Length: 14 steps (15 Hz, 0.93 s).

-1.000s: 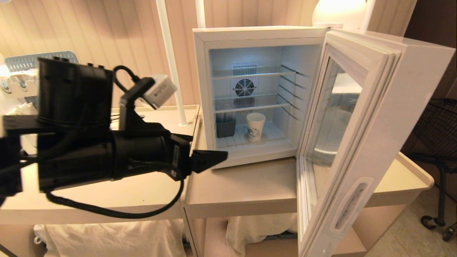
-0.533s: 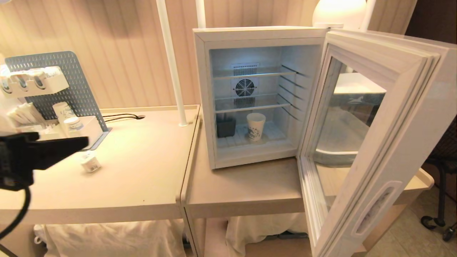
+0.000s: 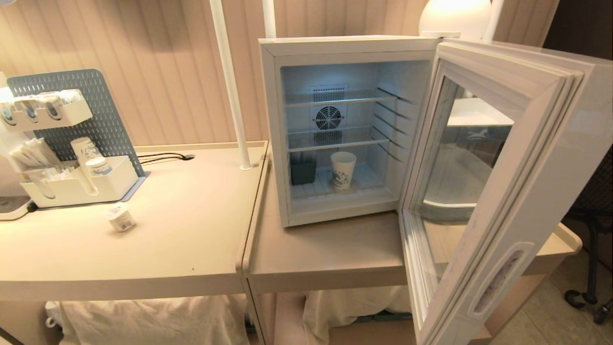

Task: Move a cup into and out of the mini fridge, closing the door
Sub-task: Put the yoghurt in the freezer

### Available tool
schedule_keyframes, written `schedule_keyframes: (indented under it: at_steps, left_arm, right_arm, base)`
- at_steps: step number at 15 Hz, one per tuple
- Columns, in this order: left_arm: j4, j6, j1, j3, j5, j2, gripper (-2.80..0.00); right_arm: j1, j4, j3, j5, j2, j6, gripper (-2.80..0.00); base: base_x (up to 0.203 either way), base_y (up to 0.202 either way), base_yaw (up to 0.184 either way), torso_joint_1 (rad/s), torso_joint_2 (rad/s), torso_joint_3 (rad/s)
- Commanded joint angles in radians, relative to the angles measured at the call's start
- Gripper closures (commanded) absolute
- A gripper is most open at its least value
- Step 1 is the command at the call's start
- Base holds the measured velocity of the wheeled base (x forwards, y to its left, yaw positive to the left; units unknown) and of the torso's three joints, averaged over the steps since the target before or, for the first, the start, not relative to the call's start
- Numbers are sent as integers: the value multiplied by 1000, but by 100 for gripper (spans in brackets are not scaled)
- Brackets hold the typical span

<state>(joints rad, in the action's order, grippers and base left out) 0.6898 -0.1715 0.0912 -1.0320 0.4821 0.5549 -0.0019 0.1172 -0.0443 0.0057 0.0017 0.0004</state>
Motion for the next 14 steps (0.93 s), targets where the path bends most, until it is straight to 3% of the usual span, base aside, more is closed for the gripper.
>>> schedule_keyframes:
  at_steps: [1, 3, 5, 7, 8, 10, 12, 13, 14]
  left_arm:
    - [55, 22, -78, 1, -130, -193, 0]
    - [126, 90, -97, 9, -428, -351, 0]
    - [165, 159, -97, 69, -561, -488, 0]
    - [248, 204, -97, 154, -597, -556, 0]
    - [238, 159, -97, 210, -596, -554, 0]
    - [45, 122, -96, 417, -530, -552, 0]
    - [-330, 164, -96, 751, -474, -552, 0]
    - [-472, 177, -96, 883, -467, -552, 0]
    - [-541, 176, -96, 978, -466, -553, 0]
  right_arm:
    - [0, 1, 0, 0, 0, 0, 0]
    - [0, 1, 0, 0, 1, 1, 0]
    - [0, 1, 0, -1, 1, 1, 0]
    - [0, 1, 0, -1, 1, 1, 0]
    - [0, 1, 0, -1, 1, 1, 0]
    - [0, 1, 0, -1, 1, 1, 0]
    - [0, 1, 0, -1, 1, 1, 0]
    - [0, 2, 0, -1, 1, 1, 0]
    - [0, 1, 0, 0, 1, 0, 0]
  base:
    - [0, 0, 0, 0, 0, 0]
    - [0, 0, 0, 0, 0, 0]
    - [0, 0, 0, 0, 0, 0]
    - [0, 0, 0, 0, 0, 0]
    - [0, 0, 0, 0, 0, 0]
    - [0, 0, 0, 0, 0, 0]
    - [0, 0, 0, 0, 0, 0]
    - [0, 0, 0, 0, 0, 0]
    - [0, 0, 0, 0, 0, 0]
